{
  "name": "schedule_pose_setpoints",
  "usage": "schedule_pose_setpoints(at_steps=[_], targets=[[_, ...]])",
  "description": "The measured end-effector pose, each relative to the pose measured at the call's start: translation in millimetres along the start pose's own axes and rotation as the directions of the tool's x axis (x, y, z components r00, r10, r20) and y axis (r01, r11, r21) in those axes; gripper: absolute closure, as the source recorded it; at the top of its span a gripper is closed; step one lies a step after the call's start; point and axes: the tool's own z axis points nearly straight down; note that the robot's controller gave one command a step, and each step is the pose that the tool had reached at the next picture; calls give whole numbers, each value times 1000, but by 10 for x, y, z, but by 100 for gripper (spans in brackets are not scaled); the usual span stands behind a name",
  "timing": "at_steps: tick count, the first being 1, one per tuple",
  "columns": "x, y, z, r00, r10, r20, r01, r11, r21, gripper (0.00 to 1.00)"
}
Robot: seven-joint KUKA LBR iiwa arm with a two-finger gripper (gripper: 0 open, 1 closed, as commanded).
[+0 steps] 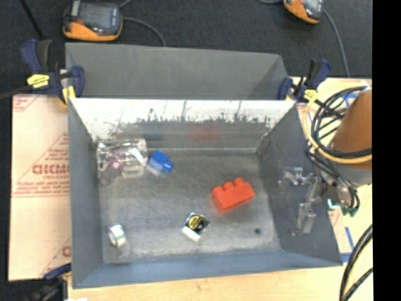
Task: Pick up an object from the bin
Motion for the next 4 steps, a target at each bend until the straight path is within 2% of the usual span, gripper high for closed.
schedule_pose_setpoints(at_steps=[1, 2, 3, 4], targets=[[-49, 583, 726, 994, -112, 1, 112, 994, -3, 0], [-255, 1368, 817, 984, -179, 10, 179, 984, -2, 0], [-685, 1005, 1340, 972, -235, 8, 235, 972, 4, 0], [-868, 274, 1333, 813, -582, 8, 582, 813, 7, 0]])
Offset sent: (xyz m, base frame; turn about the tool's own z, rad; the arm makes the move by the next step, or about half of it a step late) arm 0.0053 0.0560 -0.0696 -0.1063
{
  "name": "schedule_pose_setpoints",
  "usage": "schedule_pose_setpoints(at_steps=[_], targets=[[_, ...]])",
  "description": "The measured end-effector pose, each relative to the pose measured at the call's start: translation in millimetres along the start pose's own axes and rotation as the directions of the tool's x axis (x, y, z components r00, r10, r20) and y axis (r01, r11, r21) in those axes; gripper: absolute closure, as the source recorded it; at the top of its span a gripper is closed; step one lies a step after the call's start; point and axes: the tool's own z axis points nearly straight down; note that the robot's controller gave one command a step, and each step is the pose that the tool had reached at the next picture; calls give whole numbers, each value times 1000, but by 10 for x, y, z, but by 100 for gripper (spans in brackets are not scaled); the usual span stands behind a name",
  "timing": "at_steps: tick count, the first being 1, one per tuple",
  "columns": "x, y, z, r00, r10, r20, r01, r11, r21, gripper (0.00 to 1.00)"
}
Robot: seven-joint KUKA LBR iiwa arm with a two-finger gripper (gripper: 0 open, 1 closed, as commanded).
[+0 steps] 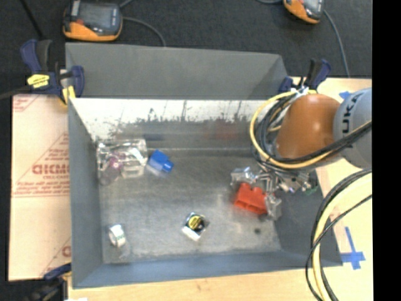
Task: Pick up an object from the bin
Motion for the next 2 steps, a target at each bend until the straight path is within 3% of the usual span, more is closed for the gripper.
schedule_pose_setpoints(at_steps=[1, 2], targets=[[-15, 19, -1, 1000, -3, 1, 3, 1000, -2, 100], [-54, -367, -1571, 1000, -30, 4, 30, 1000, 5, 100]])
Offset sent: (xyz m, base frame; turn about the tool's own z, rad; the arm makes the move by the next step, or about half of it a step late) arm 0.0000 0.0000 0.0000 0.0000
